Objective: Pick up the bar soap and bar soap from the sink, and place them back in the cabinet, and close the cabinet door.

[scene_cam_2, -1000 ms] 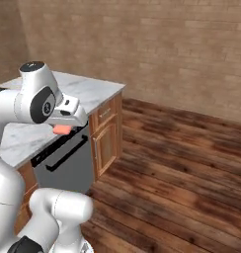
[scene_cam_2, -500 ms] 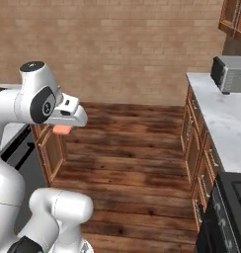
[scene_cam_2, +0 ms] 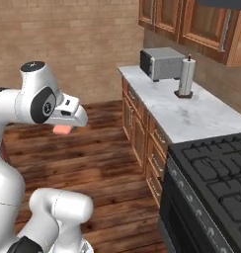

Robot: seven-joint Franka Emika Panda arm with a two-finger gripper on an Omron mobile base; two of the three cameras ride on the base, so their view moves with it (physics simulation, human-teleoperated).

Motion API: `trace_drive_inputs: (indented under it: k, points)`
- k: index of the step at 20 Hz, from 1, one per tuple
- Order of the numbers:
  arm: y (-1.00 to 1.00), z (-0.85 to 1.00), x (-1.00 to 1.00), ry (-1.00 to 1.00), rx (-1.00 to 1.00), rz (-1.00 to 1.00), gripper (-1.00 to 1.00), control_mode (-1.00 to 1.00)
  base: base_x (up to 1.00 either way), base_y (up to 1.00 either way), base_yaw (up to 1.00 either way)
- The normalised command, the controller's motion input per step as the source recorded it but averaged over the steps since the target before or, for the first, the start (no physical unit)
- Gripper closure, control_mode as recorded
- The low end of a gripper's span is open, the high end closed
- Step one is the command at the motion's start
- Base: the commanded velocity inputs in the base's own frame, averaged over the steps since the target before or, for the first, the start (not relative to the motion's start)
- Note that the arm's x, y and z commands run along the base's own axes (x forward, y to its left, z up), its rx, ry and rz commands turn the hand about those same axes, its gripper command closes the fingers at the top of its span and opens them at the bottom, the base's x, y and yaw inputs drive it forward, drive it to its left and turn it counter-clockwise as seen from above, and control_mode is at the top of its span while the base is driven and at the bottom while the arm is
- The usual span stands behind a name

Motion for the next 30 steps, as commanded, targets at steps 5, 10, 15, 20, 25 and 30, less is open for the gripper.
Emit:
trace_drive_inputs:
  k: [5,10,15,20,25,30]
  points:
    - [0.00,0.00,0.00,0.00,0.00,0.00,1.00,1.00,0.06,0.00,-0.58]
    - [0.00,0.00,0.00,0.00,0.00,0.00,1.00,1.00,0.03,0.00,-0.58]
    - [0.00,0.00,0.00,0.00,0.00,0.00,1.00,1.00,0.02,0.00,-0.58]
    - [0.00,0.00,0.00,0.00,0.00,0.00,1.00,1.00,0.03,0.00,-0.56]
    - [0.00,0.00,0.00,0.00,0.00,0.00,1.00,1.00,0.03,0.00,-0.56]
    - [0.00,0.00,0.00,0.00,0.00,0.00,1.00,1.00,0.08,0.00,-0.56]
